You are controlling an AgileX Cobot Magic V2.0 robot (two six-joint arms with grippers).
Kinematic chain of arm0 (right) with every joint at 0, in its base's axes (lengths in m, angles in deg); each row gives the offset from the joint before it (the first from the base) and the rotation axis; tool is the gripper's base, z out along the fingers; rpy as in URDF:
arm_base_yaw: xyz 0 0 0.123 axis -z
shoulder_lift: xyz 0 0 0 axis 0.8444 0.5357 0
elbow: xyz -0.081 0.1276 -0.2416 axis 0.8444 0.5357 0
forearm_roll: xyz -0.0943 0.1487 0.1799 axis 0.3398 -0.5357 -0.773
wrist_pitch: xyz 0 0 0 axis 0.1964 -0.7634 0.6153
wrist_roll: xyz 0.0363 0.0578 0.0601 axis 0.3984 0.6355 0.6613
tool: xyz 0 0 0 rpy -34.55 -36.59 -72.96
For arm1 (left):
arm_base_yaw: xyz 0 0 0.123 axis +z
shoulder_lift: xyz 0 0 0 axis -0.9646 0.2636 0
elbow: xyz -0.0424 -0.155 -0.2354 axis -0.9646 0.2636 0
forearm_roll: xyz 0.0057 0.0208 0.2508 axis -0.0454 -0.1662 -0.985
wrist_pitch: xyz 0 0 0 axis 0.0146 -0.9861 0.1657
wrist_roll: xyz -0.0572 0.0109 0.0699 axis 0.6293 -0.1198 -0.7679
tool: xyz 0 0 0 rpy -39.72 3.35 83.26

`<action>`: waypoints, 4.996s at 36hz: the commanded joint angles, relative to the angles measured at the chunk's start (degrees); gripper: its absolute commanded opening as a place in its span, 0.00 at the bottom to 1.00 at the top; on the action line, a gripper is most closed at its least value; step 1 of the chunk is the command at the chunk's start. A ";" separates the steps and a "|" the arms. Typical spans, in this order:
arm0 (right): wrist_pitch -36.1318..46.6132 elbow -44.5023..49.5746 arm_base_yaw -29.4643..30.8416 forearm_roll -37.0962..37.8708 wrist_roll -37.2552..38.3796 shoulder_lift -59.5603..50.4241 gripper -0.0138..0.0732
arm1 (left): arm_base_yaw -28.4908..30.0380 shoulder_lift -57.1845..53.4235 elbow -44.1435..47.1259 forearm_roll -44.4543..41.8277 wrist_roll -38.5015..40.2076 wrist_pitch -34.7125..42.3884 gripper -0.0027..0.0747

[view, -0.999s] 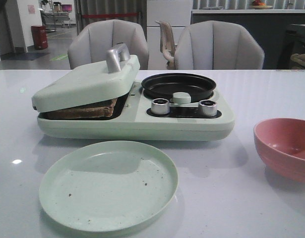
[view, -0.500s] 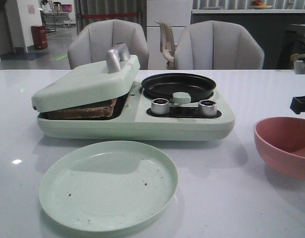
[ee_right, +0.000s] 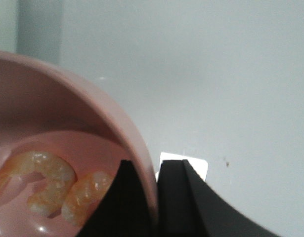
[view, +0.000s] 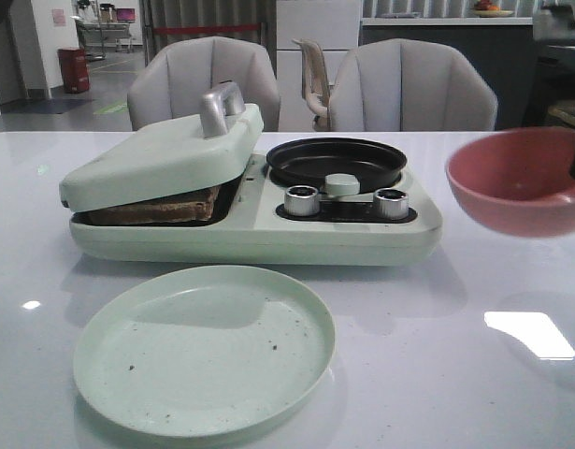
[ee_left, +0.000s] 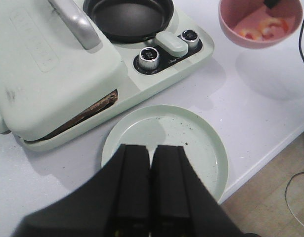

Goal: Make breakfast with bread and shrimp
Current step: 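Lift the pink bowl and carry it over the frying pan, then tilt the pink bowl to pour the shrimp into the pan, then carry the empty pink bowl back and lower it onto the table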

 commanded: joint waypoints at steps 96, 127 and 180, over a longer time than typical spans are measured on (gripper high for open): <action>-11.09 -42.00 -37.32 96.44 20.39 24.80 0.21 | -0.50 -0.55 -1.62 0.63 0.60 4.65 0.16; -19.96 -20.53 -16.48 38.64 19.43 -1.49 0.21 | -0.50 -0.55 -1.62 0.63 0.60 4.68 0.16; 19.96 23.27 2.99 3.24 7.83 -9.10 0.49 | -0.50 -0.55 -1.62 0.63 0.60 4.68 0.16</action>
